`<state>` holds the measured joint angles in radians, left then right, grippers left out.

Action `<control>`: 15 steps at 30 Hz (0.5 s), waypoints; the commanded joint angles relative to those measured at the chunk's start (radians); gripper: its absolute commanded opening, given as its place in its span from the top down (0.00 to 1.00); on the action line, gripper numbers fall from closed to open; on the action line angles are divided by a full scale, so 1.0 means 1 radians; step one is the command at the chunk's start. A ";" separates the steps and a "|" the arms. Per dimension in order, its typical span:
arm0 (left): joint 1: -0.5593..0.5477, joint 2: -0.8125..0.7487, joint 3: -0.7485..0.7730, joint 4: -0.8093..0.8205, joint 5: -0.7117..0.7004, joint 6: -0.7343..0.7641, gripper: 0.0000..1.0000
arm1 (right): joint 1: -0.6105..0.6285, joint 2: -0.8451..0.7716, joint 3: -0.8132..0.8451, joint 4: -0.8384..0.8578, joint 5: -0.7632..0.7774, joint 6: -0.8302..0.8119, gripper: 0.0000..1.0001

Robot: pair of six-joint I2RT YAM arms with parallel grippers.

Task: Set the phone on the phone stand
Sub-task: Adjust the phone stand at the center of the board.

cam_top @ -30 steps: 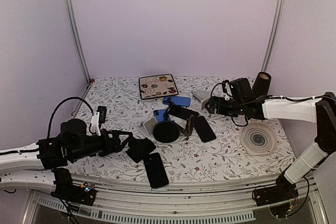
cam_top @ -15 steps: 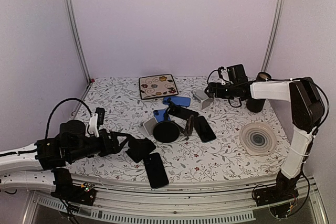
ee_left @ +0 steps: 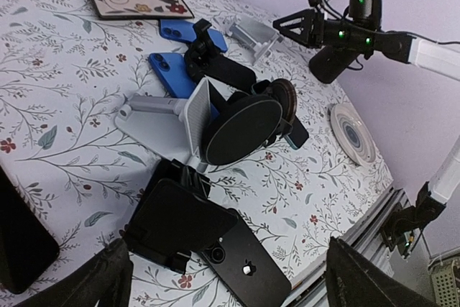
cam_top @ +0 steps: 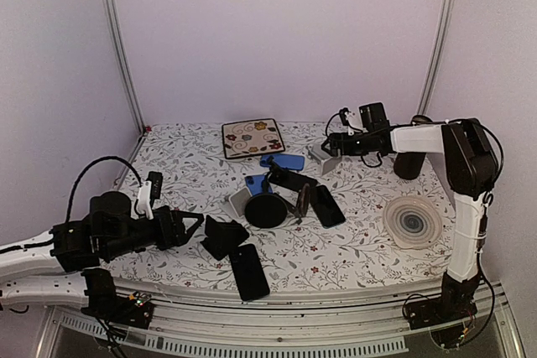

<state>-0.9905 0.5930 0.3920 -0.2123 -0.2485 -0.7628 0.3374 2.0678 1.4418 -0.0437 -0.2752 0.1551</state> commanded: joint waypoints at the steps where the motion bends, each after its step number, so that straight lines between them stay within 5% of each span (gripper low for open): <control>1: 0.014 -0.022 0.015 -0.025 -0.010 0.016 0.07 | 0.001 0.068 0.054 -0.007 -0.091 -0.012 0.08; 15: 0.032 -0.039 0.009 -0.039 -0.001 0.020 0.06 | 0.011 0.085 0.052 -0.027 -0.134 0.007 0.16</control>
<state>-0.9741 0.5621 0.3920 -0.2451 -0.2481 -0.7551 0.3405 2.1540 1.4986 -0.0578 -0.3935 0.1574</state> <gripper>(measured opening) 0.939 0.847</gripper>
